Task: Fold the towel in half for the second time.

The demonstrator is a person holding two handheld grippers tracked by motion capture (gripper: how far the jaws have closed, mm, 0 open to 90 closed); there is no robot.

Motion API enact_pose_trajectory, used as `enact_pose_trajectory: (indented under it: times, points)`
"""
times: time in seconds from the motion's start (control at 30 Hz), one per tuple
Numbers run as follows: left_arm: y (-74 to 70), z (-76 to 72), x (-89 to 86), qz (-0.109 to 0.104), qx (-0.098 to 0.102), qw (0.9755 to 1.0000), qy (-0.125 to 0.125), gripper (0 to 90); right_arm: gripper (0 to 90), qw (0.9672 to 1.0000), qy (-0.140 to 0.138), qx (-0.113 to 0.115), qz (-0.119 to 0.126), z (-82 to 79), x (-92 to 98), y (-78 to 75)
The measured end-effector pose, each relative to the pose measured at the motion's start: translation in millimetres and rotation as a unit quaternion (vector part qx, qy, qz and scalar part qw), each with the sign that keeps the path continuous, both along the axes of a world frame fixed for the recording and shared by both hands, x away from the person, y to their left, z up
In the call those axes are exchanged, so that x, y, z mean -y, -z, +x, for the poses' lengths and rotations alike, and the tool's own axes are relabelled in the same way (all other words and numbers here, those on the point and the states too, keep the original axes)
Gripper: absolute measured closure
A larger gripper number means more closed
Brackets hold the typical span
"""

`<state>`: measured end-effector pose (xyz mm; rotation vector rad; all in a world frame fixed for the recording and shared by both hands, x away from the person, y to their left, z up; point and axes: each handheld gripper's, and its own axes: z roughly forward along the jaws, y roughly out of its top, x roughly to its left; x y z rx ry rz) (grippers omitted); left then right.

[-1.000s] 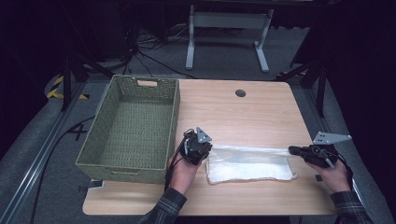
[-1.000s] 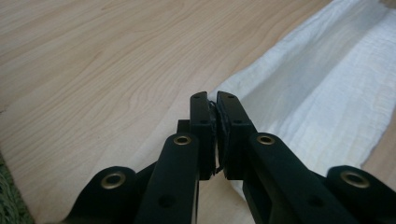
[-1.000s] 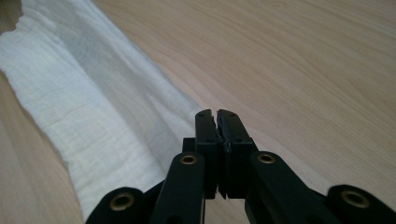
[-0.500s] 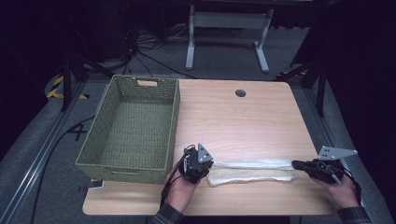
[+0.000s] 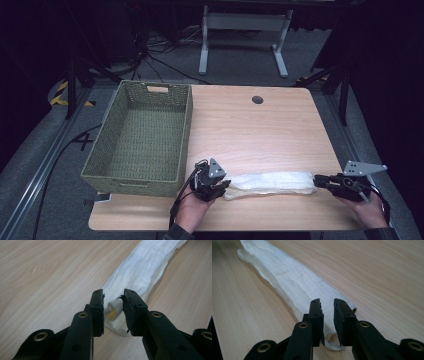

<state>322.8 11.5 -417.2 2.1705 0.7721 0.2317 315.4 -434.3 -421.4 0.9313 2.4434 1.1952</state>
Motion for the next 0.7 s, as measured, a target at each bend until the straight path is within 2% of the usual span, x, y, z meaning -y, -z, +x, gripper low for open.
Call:
enact_pose_trajectory:
  times: [0.1,0.2,0.23,0.3,0.37,0.4,0.43,0.47,0.5,0.53,0.57,0.6,0.7]
  points:
    - [-6.9,5.4,3.3,-0.004,0.004,1.0000,0.006,71.6,81.6,1.0000,-0.002,0.004,0.008,1.5,-1.7,-3.8]
    - [-2.4,10.9,9.0,0.001,-0.017,0.9995,0.026,81.3,87.8,0.9999,-0.010,-0.012,-0.002,4.9,-6.1,1.4]
    - [2.6,11.7,13.0,-0.002,-0.034,0.9990,0.030,82.8,88.8,0.9998,-0.012,-0.018,-0.004,5.9,-7.2,3.9]
    - [16.8,14.5,19.4,0.012,-0.066,0.9963,0.053,85.2,89.6,0.9992,-0.017,-0.032,-0.017,7.2,-9.5,10.3]
    - [26.9,15.6,21.9,0.029,-0.087,0.9938,0.063,85.4,89.7,0.9986,-0.020,-0.042,-0.023,7.0,-11.0,14.6]
    - [30.7,16.7,22.5,0.031,-0.089,0.9934,0.066,85.4,89.8,0.9981,-0.022,-0.049,-0.030,6.9,-11.6,16.8]
    - [34.4,16.8,23.1,0.043,-0.099,0.9919,0.067,85.4,89.8,0.9979,-0.022,-0.051,-0.033,7.1,-12.0,18.2]
    - [37.4,16.8,22.9,0.053,-0.093,0.9917,0.072,85.8,89.8,0.9974,-0.023,-0.057,-0.037,7.3,-12.4,20.1]
    - [37.7,16.1,21.7,0.051,-0.095,0.9918,0.069,87.8,89.9,0.9968,-0.025,-0.061,-0.045,8.1,-12.9,22.4]
    - [37.4,16.1,21.8,0.055,-0.088,0.9918,0.074,88.0,90.0,0.9962,-0.024,-0.064,-0.054,8.5,-14.1,25.0]
    - [37.4,16.1,21.8,0.055,-0.088,0.9918,0.074,88.6,90.0,0.9961,-0.025,-0.065,-0.054,8.8,-14.5,25.8]
    - [35.6,15.2,21.0,0.075,-0.076,0.9915,0.074,88.8,90.0,0.9960,-0.025,-0.064,-0.057,9.3,-15.1,26.0]
    - [35.4,15.8,18.0,0.072,-0.079,0.9918,0.070,88.9,90.0,0.9957,-0.025,-0.063,-0.063,10.3,-16.0,26.2]
